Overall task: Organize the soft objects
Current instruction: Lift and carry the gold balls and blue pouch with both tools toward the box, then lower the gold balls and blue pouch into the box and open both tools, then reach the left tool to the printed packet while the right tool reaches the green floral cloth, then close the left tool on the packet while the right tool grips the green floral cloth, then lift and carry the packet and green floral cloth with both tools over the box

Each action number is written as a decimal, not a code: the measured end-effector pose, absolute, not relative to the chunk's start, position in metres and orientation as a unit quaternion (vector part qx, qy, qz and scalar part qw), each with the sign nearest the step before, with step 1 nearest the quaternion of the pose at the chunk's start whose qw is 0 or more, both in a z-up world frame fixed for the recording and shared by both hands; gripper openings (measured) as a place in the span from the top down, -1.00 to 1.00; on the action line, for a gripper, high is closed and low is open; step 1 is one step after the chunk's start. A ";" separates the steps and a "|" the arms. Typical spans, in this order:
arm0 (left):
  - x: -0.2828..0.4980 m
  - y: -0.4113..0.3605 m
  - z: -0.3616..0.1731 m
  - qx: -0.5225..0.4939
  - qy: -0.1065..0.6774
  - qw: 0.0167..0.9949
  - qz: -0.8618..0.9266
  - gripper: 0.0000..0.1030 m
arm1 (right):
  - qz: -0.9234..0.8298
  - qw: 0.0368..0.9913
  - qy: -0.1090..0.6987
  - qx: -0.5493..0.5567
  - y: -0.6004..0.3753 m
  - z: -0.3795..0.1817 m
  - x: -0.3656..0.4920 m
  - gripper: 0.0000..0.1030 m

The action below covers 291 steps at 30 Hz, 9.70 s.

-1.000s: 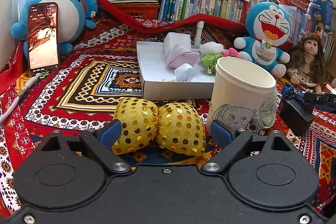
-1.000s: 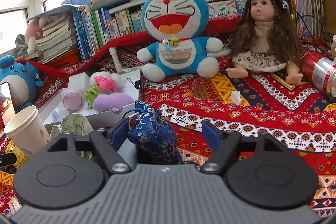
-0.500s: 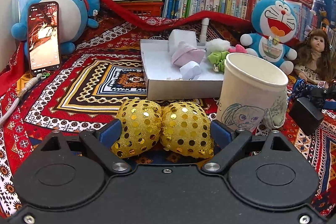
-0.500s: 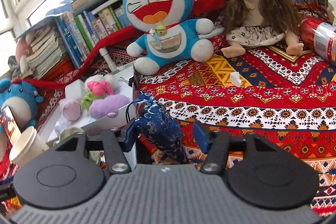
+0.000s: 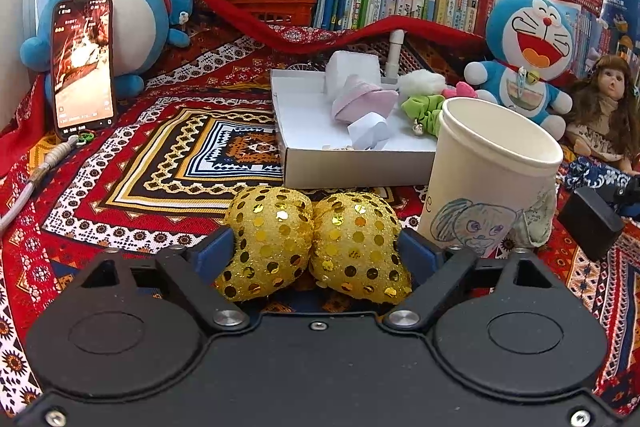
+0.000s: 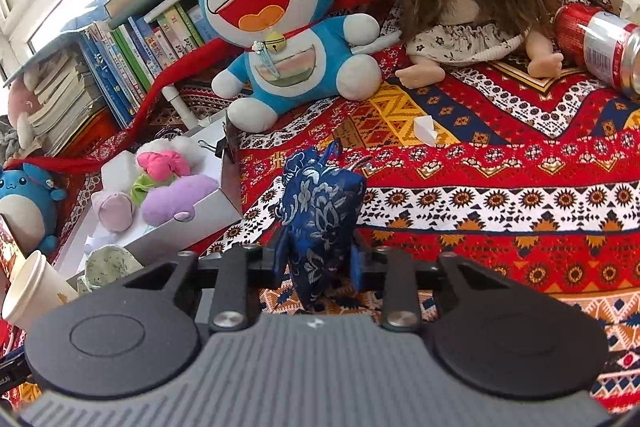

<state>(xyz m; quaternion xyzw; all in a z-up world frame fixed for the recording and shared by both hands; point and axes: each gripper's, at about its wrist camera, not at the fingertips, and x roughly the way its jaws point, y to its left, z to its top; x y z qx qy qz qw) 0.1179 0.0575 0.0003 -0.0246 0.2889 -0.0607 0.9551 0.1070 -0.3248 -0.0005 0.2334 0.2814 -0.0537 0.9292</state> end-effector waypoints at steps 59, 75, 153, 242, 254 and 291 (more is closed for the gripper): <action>0.109 0.056 0.020 -0.037 0.274 0.960 -0.042 0.50 | -0.038 0.957 0.226 0.181 -0.308 0.030 0.108 0.55; 0.122 0.069 0.064 -0.033 0.217 0.973 -0.075 0.49 | 0.007 0.965 0.200 0.172 -0.288 0.064 0.119 0.55; 0.252 0.056 0.052 -0.098 0.323 0.928 -0.160 0.05 | 0.166 0.907 0.345 0.175 -0.211 0.052 0.233 -0.07; 0.063 0.058 0.045 -0.015 0.257 0.961 -0.102 0.25 | 0.159 0.952 0.231 -0.121 -0.186 0.040 0.109 -0.62; 0.080 0.060 0.047 -0.018 0.255 0.962 -0.097 0.25 | 0.175 0.919 0.291 -0.200 -0.161 0.011 0.142 -0.17; 0.330 0.043 0.062 -0.064 0.298 0.950 -0.059 0.24 | 0.158 0.948 0.277 0.010 -0.167 0.079 0.284 0.14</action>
